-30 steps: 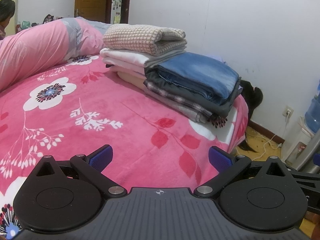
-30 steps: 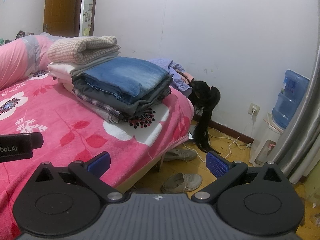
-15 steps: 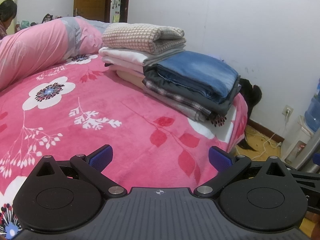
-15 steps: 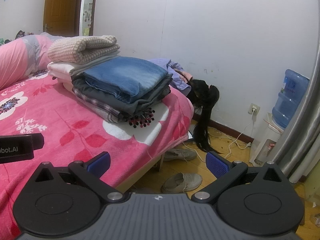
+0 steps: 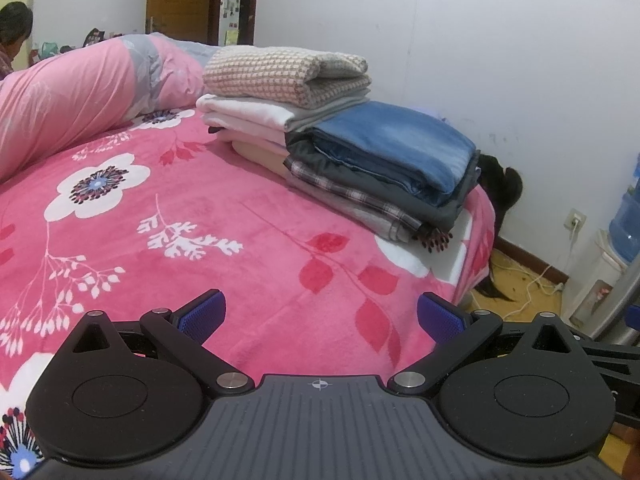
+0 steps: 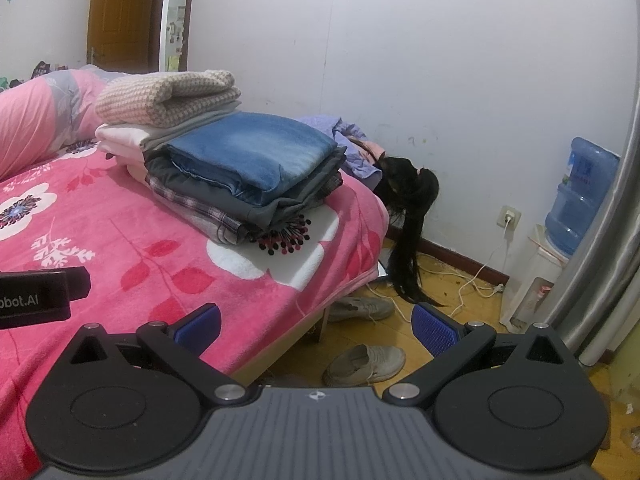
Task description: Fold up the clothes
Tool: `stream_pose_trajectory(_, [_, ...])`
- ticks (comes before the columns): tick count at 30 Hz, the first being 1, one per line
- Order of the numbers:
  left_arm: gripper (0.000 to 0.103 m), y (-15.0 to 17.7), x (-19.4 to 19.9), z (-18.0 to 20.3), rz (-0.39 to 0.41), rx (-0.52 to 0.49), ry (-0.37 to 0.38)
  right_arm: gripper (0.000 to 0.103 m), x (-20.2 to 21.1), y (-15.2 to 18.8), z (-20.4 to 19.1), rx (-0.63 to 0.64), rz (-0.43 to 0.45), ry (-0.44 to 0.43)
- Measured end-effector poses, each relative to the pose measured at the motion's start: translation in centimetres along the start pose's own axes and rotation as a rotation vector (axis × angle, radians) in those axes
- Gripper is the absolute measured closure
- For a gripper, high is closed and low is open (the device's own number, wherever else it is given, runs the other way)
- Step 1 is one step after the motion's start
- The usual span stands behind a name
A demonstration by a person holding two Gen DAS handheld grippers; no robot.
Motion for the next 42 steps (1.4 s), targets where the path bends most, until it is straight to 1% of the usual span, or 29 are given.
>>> stream_pose_trajectory(42, [0.000, 0.13, -0.49, 0.32, -0.013, -0.006, -0.010, 0.000, -0.29, 0.19, 0.08, -0.004, -0.011, -0.010])
Point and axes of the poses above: each gripper's, at about its wrist camera, not at the fingertips, and x roughly against the way its jaws point, z to its right, y to its underside, the point moved 4 cm from there along -x, roughly the way its jaws point, and after that the axes turned 7 degrees about -z, right-handed, at the moved point
